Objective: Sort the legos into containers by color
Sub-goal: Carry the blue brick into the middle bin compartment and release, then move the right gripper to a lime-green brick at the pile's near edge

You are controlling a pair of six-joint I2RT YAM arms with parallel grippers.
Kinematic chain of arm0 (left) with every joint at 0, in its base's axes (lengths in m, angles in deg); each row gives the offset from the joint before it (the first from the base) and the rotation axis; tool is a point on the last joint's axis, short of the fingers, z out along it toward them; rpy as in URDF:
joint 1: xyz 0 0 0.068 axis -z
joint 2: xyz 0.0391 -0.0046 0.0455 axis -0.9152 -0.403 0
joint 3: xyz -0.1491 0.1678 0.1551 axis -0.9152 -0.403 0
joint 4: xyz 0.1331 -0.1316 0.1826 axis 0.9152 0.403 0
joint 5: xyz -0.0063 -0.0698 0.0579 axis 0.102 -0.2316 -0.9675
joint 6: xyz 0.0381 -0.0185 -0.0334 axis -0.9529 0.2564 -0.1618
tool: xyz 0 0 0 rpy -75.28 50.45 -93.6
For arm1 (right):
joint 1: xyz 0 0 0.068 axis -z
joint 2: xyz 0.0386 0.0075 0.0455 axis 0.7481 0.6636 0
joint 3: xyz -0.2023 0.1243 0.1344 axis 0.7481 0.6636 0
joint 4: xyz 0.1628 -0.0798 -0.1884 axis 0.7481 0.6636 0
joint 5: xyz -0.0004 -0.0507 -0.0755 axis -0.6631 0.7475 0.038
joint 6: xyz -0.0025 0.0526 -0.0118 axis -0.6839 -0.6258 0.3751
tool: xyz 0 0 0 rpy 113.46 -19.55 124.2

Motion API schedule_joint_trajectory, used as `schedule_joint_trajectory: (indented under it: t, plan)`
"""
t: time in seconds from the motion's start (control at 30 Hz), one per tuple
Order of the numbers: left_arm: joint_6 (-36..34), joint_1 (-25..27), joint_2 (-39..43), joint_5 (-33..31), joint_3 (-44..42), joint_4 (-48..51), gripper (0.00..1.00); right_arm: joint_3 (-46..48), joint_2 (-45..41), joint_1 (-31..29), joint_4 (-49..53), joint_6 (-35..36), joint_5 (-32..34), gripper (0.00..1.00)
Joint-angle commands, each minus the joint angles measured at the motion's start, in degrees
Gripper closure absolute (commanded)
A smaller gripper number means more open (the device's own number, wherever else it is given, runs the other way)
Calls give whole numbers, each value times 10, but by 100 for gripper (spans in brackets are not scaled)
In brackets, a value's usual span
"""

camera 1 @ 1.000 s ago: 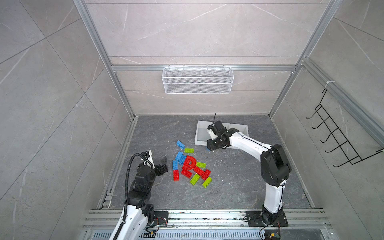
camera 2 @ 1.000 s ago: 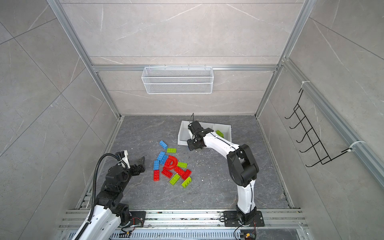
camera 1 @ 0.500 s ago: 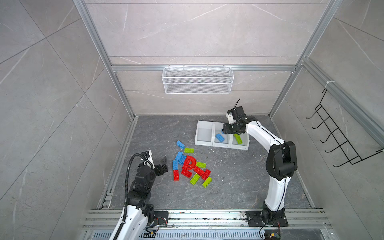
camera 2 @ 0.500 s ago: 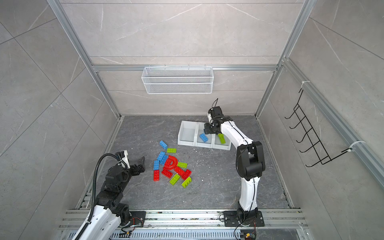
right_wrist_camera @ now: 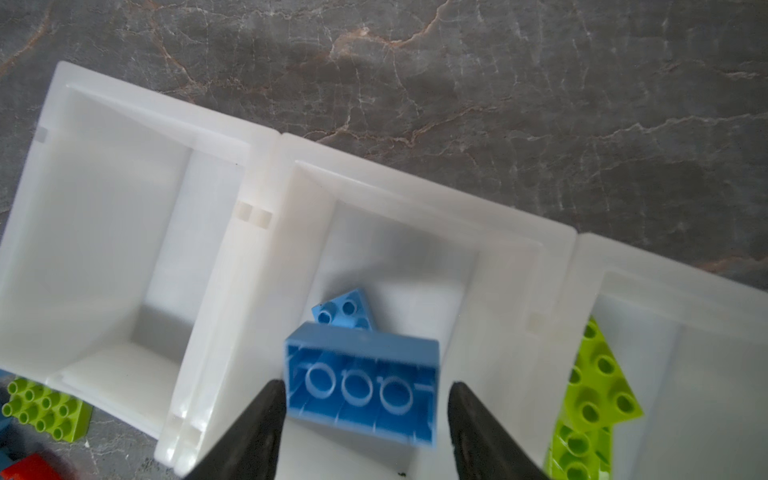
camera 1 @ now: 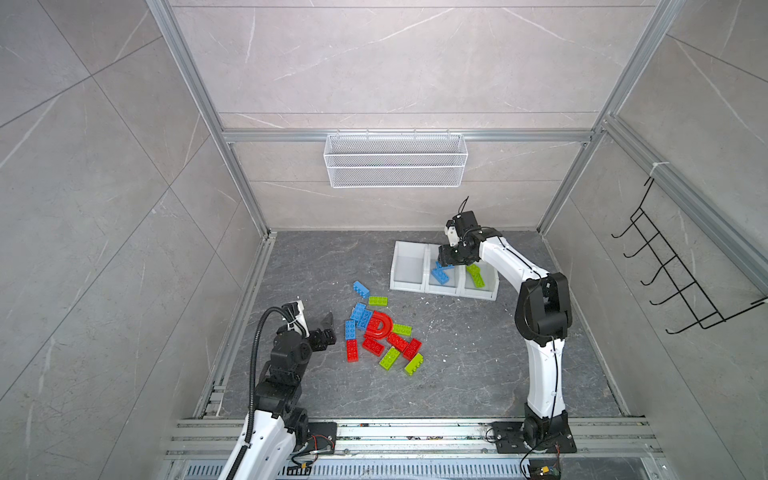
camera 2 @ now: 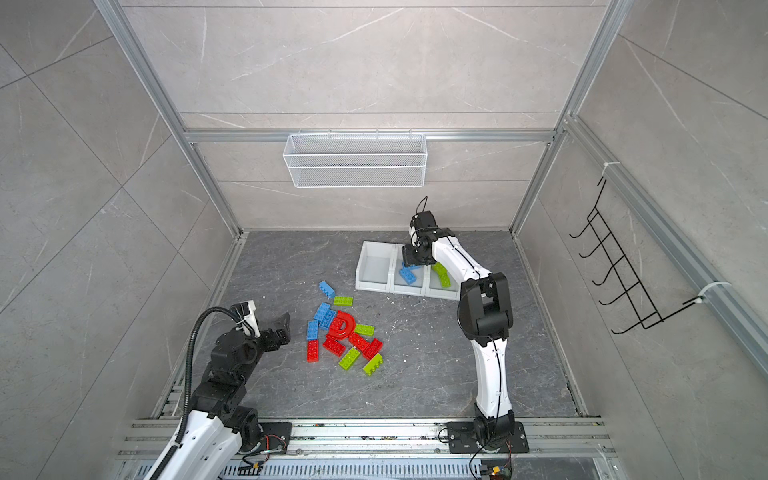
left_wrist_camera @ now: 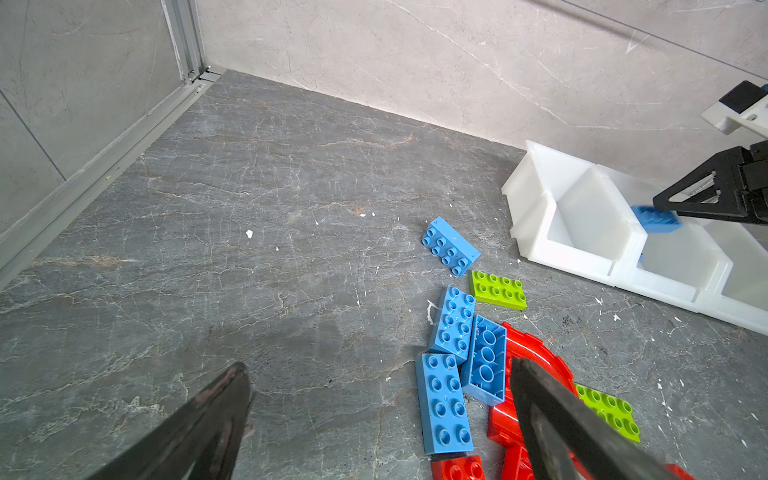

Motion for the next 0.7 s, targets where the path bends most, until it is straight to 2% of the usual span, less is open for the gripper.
schedule_joint_trajectory:
  t: [0.0,0.2,0.4,0.53,0.67]
  plan:
    - [8,0,3,-8,0,-6,0,-20,1,-2,18,4,0,29]
    - [8,0,3,-8,-1,-7,0,4,-33,-2,24,8,-10,27]
    - [6,-1,-7,-6,3,-8,0,136,-146,-12,-31,-23,-71,27]
    - [6,0,-5,-4,3,-9,0,232,-230,-57,-43,-14,-80,27]
    - [6,0,-4,-5,2,-8,0,322,-303,-132,-51,-11,-76,27]
